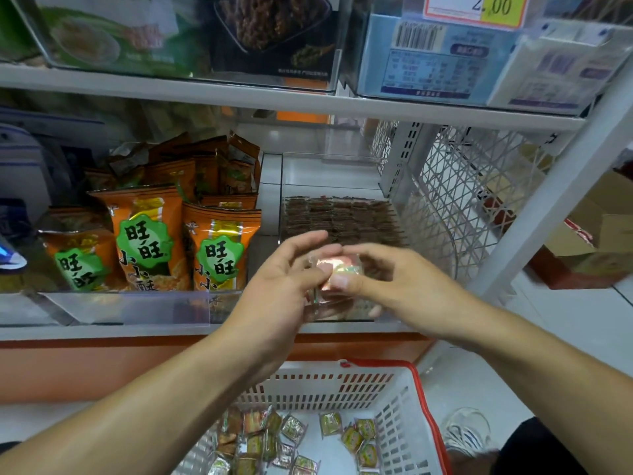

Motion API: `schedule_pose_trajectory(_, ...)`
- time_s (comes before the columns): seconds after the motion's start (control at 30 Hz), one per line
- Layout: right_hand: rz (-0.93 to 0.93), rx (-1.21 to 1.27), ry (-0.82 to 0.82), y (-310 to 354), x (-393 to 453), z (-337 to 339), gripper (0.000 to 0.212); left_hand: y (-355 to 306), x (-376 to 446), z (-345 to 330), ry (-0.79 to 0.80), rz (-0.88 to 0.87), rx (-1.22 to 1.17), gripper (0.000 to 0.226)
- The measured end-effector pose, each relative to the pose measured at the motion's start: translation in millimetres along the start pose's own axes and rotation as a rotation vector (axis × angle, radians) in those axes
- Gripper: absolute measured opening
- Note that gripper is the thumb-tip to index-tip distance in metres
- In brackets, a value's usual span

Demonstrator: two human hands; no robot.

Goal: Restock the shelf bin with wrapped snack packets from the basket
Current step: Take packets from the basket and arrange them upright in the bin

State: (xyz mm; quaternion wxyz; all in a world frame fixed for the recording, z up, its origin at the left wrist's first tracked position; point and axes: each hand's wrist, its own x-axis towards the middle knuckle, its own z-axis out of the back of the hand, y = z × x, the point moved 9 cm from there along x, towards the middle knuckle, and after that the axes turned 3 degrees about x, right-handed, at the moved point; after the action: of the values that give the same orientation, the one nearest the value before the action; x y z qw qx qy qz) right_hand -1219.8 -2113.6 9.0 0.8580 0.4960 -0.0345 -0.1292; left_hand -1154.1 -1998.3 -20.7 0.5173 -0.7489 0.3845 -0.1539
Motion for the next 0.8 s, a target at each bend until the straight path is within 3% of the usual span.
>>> schedule_pose_trajectory(0.13, -0.012, 0.288, 0.041, -8, -6, -8, 0.052, -7, -4, 4, -0.011, -0.105, 0.083, 0.058)
schedule_pose_trajectory(0.23, 0.064, 0.375, 0.007, -3, -8, 2, 0.046, -4, -4, 14, -0.073, -0.069, 0.005, 0.061)
schedule_pose_trajectory(0.4, 0.345, 0.009, -0.253, 20, -18, 25, 0.042, 18, -12, -2, 0.066, 0.220, -0.039, 0.047)
schedule_pose_trajectory(0.53, 0.501, -0.142, -0.281, 34, -27, 21, 0.048, 20, -12, -8, 0.097, 0.232, -0.071, 0.031)
schedule_pose_trajectory(0.67, 0.454, -0.178, -0.185, 32, -28, 15, 0.055, 15, -10, -4, 0.070, 0.181, -0.095, 0.020)
schedule_pose_trajectory(0.8, 0.296, 0.157, 0.059, 19, -26, 2, 0.060, 7, -10, -1, 0.045, 0.109, -0.077, 0.032)
